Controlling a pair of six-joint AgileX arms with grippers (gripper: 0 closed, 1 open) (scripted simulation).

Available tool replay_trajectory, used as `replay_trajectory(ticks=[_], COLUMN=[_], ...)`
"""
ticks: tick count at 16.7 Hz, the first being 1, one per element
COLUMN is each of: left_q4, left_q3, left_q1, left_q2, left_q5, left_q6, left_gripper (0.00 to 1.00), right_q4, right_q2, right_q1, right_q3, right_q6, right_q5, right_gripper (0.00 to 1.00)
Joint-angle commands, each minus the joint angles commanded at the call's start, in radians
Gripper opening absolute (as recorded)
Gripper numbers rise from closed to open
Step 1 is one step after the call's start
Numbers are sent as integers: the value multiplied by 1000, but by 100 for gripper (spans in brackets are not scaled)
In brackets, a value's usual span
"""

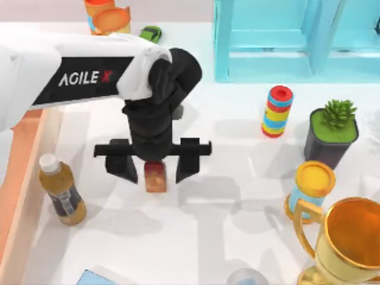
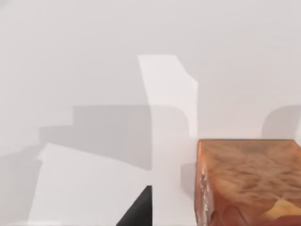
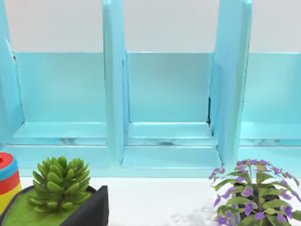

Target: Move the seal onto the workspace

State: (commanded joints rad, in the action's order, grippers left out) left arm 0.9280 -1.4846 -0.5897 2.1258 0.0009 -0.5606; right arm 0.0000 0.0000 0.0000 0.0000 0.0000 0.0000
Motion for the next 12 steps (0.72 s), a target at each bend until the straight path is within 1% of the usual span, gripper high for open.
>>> replay_trajectory(ticks=[1,10,12], left_q4=[0,3,39], left_q3=[0,-2,-34], left_q1=[0,1,-2], left_q2=[0,0,2], left_q5=[0,0,-3], left_q6=[0,0,1], left_gripper=[100,100,100], right_q4=[0,0,0], right_q2=[0,0,0], right_q1=[0,0,0], right_q3=[0,0,0], right_q6=[0,0,0], right_q5=[0,0,0], right_gripper=[100,100,100])
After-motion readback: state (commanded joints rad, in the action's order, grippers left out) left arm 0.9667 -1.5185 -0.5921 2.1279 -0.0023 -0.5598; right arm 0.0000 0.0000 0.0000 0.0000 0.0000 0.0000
